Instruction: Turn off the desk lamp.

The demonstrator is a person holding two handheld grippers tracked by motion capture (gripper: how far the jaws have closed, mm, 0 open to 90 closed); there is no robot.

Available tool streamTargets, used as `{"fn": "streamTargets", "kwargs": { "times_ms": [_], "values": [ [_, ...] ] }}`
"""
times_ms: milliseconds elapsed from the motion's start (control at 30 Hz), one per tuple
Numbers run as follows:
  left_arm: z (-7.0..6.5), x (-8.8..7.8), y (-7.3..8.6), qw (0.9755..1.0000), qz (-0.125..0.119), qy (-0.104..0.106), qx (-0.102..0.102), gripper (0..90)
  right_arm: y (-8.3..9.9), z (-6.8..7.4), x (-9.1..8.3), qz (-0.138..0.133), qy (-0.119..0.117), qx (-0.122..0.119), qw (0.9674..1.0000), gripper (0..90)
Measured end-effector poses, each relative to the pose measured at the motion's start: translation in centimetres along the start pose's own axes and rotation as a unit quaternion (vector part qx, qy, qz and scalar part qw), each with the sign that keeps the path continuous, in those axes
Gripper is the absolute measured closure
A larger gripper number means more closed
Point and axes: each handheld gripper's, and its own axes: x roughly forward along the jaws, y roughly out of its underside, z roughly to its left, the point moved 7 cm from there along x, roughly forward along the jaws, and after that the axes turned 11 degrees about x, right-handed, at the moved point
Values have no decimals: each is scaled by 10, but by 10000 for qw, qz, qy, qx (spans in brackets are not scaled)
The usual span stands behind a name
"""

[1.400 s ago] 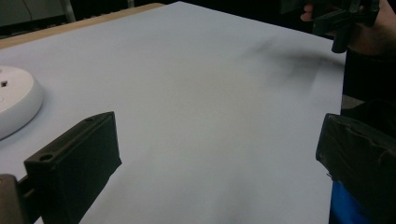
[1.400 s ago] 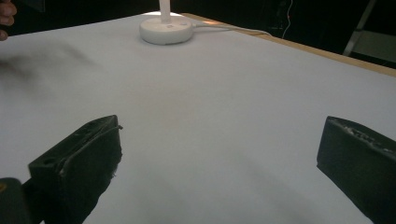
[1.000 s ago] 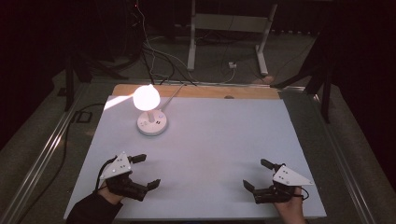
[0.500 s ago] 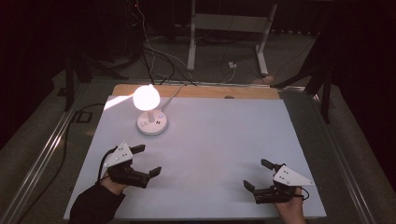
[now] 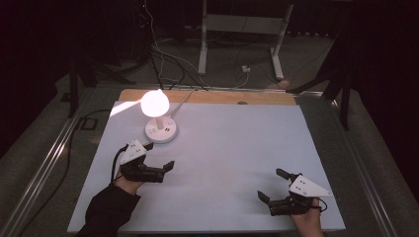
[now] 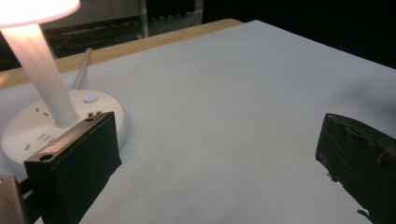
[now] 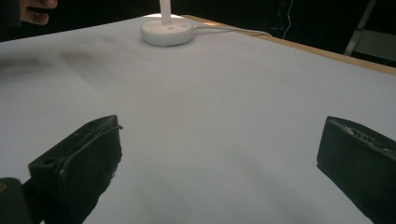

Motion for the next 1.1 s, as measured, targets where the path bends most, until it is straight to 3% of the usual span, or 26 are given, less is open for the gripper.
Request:
{"fn": "streamTargets", "kwargs": {
  "times_ms": [33, 67, 133, 400, 500, 800, 933, 1100],
  "values": [
    [5, 4, -1, 9998, 7, -179, -85, 4, 0, 0, 0, -2, -2, 1, 10000, 0],
    [5, 4, -1, 9998, 7, -179, -85, 4, 0, 0, 0, -1, -4, 0, 10000, 0],
    [10, 7, -2, 9990, 10, -386, -204, 4, 0, 0, 0, 0, -9, -5, 10000, 0],
    [22, 23, 2, 9980, 53, -523, -356, 4, 0, 0, 0, -13, -13, 8, 10000, 0],
    [27, 26, 2, 9963, 105, -662, -529, 4, 0, 0, -1, -20, -13, 11, 10000, 0],
    [42, 41, 3, 9932, 254, -971, -591, 4, 0, 1, -1, -16, -34, 15, 10000, 0],
    [51, 46, 5, 9912, 356, -1031, -754, 5, 0, 0, -1, -18, -25, 18, 10000, 0],
    [59, 52, 6, 9898, 467, -1099, -782, 74, 1, 0, 0, -8, -37, 30, 10000, 0]
  ]
}}
